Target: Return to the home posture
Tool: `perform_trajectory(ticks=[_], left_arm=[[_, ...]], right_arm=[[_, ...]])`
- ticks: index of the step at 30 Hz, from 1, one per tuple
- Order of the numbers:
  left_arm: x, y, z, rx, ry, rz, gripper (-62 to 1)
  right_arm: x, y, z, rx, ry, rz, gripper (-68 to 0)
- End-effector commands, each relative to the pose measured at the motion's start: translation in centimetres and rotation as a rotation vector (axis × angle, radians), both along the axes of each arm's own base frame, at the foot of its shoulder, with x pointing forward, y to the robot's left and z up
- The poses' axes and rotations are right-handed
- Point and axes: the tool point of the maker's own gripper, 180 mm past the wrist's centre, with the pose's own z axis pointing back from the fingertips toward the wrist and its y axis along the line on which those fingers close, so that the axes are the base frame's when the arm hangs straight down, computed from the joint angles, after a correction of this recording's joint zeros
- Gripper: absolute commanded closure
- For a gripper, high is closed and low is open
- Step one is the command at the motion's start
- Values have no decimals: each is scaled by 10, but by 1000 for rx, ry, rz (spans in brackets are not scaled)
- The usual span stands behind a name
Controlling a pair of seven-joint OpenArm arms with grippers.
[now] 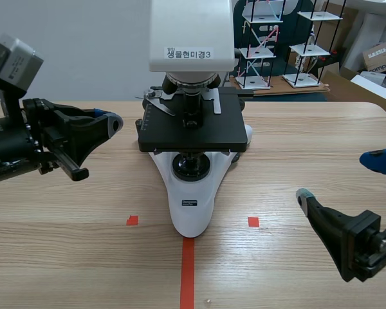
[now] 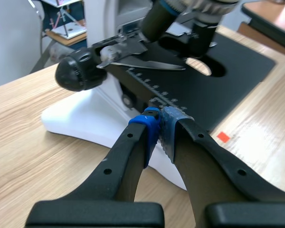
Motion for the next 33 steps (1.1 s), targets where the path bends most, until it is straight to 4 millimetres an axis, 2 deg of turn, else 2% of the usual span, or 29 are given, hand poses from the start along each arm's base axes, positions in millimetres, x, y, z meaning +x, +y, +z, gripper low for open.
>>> perform_trajectory(ticks=[1, 6, 12, 13, 16, 18, 24, 28, 33], left_arm=[[-2, 3, 15, -27, -41, 5, -48], [-15, 15, 14, -11, -29, 22, -121], [-37, 23, 8, 48, -38, 22, -130], [-40, 26, 8, 53, -36, 33, -158], [-50, 29, 13, 61, -44, 50, -317], [-57, 30, 18, 64, -64, 57, -380], [-84, 22, 24, 142, -137, 68, -405], [-105, 10, 31, 174, -171, 66, -514], [-116, 3, 33, 182, -133, 96, -564]], right_arm=[[3, 1, 9, 7, -28, 6, -679], [3, 1, 9, 7, -28, 6, -679], [3, 1, 9, 7, -28, 6, -679], [3, 1, 9, 7, -28, 6, -679], [3, 1, 9, 7, -28, 6, -679], [3, 1, 9, 7, -28, 6, -679], [3, 1, 9, 7, -28, 6, -679], [3, 1, 9, 7, -28, 6, -679], [3, 1, 9, 7, -28, 6, -679]])
